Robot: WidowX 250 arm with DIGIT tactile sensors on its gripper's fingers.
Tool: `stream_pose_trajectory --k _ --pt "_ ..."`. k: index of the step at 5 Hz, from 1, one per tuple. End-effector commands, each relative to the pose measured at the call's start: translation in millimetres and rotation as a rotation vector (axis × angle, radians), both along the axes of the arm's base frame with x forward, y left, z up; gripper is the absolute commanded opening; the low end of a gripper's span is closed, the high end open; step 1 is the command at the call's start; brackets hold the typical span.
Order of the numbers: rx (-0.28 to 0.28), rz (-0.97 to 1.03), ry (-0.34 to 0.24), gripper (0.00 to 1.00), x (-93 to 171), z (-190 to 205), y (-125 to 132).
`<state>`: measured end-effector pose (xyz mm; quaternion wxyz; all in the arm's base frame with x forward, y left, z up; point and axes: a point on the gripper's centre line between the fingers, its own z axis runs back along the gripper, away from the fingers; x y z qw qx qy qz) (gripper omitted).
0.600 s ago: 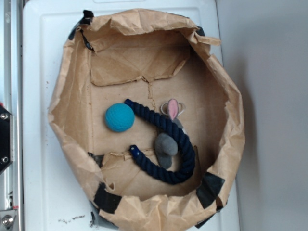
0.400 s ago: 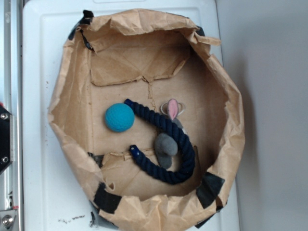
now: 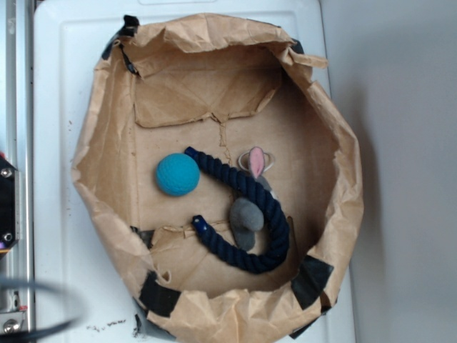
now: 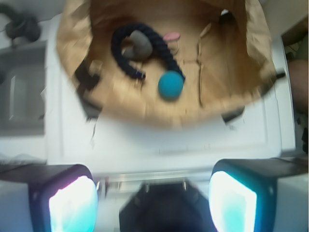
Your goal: Grab the blue ball.
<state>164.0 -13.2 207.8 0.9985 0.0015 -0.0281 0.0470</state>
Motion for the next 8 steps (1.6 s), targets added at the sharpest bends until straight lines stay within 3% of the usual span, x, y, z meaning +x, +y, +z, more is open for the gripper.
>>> stream_pose_trajectory --k 1,2,3,5,6,8 --pt "0.0 0.028 -0.037 1.0 3 8 4" --pt "0.0 0.028 -0.037 1.0 3 8 4" --pt "-0.072 -0.036 -0.035 1.0 41 -5 5" --pt "-0.12 -0.164 -0.083 1.0 100 -45 6" --pt "-0.142 -0.326 -0.087 1.0 99 -71 12" --pt "-0.02 -0.393 -0.082 1.0 105 -113 30"
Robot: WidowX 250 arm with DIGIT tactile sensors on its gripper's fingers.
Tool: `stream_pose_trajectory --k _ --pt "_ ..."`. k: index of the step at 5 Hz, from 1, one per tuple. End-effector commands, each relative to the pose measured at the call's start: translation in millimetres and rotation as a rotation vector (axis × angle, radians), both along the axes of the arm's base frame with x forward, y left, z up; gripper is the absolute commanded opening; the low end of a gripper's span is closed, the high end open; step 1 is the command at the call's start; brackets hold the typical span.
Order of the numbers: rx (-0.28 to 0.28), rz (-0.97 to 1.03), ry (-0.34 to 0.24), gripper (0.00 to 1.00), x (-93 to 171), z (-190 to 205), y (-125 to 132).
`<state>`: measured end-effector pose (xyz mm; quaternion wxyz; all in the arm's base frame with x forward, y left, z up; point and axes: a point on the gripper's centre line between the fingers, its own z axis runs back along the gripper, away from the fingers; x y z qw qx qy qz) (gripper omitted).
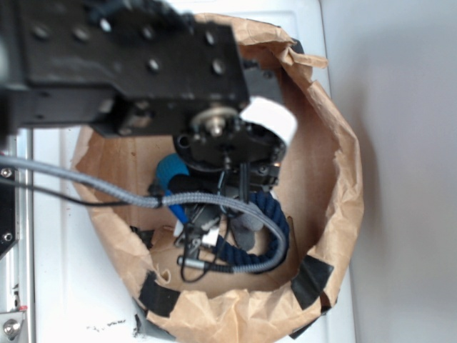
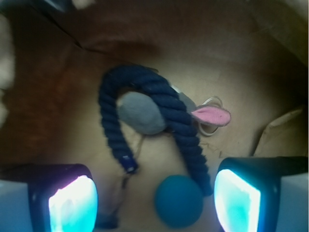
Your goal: Grab the blue ball.
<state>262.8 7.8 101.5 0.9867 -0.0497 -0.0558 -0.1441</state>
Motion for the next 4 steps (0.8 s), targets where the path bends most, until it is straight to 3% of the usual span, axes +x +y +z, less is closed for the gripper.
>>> stream_pose_trajectory --k 1,3,4 --pt "0.064 -0.004 -0.034 1.0 7 -6 9" --pt "0.064 -0.004 -0.034 1.0 7 -6 9" --pt "0.112 0.015 -0.017 1.0 2 -35 18"
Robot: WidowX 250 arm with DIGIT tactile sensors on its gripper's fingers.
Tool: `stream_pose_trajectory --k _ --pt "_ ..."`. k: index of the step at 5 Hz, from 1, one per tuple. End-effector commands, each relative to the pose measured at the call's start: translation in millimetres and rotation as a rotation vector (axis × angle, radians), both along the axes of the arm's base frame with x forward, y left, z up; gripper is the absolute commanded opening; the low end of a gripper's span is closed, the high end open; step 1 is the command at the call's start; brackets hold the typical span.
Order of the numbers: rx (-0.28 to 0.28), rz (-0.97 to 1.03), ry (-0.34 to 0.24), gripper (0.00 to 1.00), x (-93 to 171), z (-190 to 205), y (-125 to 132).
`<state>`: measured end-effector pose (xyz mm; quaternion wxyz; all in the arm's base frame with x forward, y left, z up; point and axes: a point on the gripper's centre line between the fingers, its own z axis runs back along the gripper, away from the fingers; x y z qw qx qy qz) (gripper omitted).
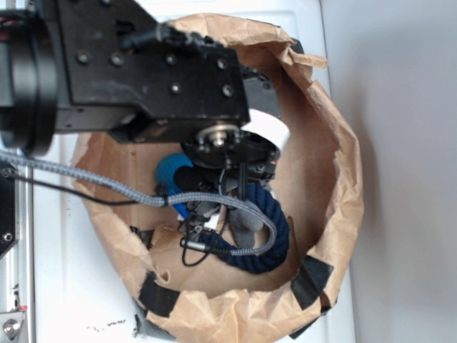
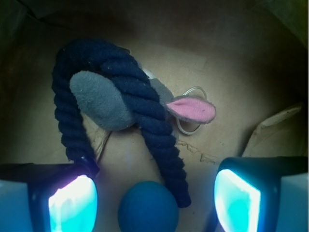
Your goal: Grab the blue ball.
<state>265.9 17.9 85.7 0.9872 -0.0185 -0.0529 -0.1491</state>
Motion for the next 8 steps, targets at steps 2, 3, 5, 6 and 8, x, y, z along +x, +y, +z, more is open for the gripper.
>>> stream_pose_trajectory --k 2,3,5,6,8 --pt "0.02 -0.031 0.076 1.0 -16 -46 19" --pt "0.011 -0.048 0.116 0.26 -24 -50 19" --pt "-0.018 -0.04 0.101 0.0 -21 -42 18" --pt "-0.044 -0.027 0.107 0.0 -26 -31 20" --pt "-0.14 0.02 0.115 0.0 -16 9 17"
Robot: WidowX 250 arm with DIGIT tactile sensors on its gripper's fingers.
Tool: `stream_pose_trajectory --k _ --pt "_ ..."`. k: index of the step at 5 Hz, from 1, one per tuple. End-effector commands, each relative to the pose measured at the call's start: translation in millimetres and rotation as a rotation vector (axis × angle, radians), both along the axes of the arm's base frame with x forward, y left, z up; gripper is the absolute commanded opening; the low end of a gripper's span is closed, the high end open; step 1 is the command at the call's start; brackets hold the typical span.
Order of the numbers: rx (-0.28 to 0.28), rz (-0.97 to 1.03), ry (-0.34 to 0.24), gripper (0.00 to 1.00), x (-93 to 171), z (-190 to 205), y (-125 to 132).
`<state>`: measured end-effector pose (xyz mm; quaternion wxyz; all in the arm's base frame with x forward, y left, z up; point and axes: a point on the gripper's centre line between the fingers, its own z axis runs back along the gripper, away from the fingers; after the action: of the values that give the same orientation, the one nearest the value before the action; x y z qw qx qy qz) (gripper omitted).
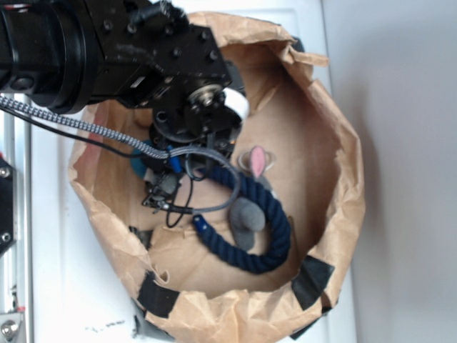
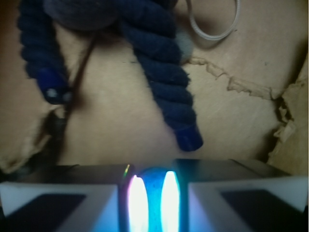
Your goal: Grab the blue ball.
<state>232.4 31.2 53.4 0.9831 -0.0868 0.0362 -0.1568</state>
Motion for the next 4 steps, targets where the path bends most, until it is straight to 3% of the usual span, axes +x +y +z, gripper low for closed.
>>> stream_pose_trajectory --k 1,2,3,4 --pt "-0.093 0.11 -0.108 0.0 32 74 9" --pt "-0.146 0.159 -0.116 0.0 40 108 19" --pt "-0.163 0.187 -0.126 0.0 43 122 28" --pt "-0.154 0.216 -0.229 0.0 41 127 32"
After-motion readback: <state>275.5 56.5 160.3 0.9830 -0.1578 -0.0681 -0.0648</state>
